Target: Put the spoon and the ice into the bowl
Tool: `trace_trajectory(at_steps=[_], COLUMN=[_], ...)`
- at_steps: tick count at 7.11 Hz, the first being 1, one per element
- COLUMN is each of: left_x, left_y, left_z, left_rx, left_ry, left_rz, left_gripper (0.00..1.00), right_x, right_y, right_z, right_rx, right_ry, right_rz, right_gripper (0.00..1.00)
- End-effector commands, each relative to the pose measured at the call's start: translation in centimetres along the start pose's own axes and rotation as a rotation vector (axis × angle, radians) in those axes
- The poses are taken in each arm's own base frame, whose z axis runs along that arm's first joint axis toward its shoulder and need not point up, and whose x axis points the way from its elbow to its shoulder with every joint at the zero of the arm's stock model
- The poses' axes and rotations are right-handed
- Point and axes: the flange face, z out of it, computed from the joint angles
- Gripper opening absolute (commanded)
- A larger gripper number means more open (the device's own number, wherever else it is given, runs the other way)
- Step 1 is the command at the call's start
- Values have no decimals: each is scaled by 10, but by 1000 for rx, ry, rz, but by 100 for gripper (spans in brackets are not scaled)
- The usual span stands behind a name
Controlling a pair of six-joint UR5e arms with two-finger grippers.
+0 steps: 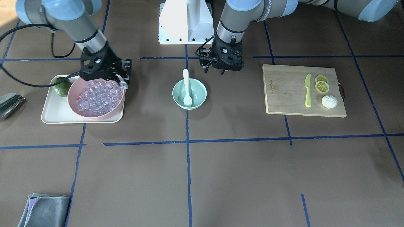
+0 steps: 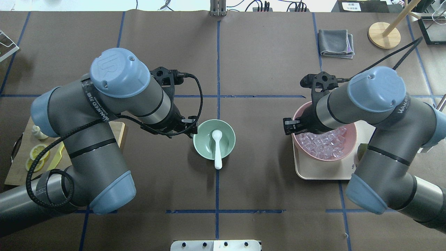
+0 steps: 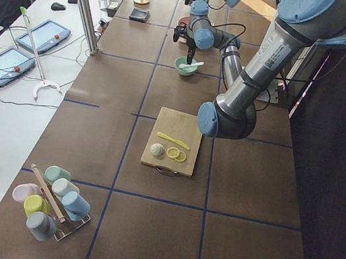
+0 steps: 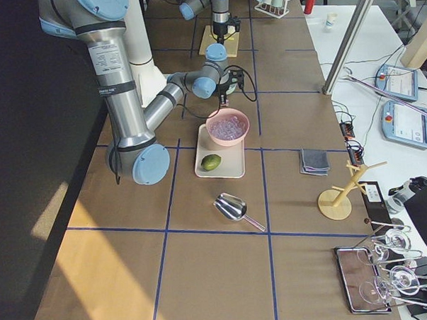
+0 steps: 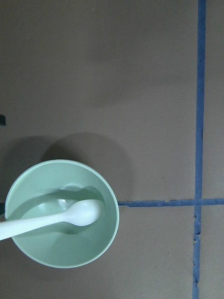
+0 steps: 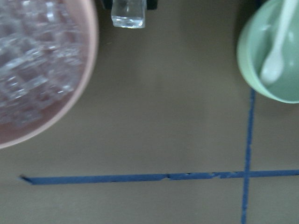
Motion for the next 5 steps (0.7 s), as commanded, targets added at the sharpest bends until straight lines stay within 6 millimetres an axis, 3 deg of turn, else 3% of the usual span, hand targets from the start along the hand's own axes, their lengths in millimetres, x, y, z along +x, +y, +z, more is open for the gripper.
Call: trace_trajectory(at_steps=[1, 2, 4, 5], left_x=[-15, -25, -42, -45], left_y=[7, 8, 6, 8], left_z=[-21, -33, -45, -48], left_rx=[21, 36, 54, 56], left_ry=[21, 29, 28, 30], left_rz=[8, 3, -13, -14], left_gripper=[72, 95, 100, 100], right_x=[-99, -135, -166, -167], right_y=[34, 39, 28, 27], right_z=[34, 47, 63, 66], right_rx=[-22, 21, 25, 25], right_ry=[-58, -65, -55, -50], right_rz=[193, 270, 302, 303], right_gripper=[0, 0, 0, 0])
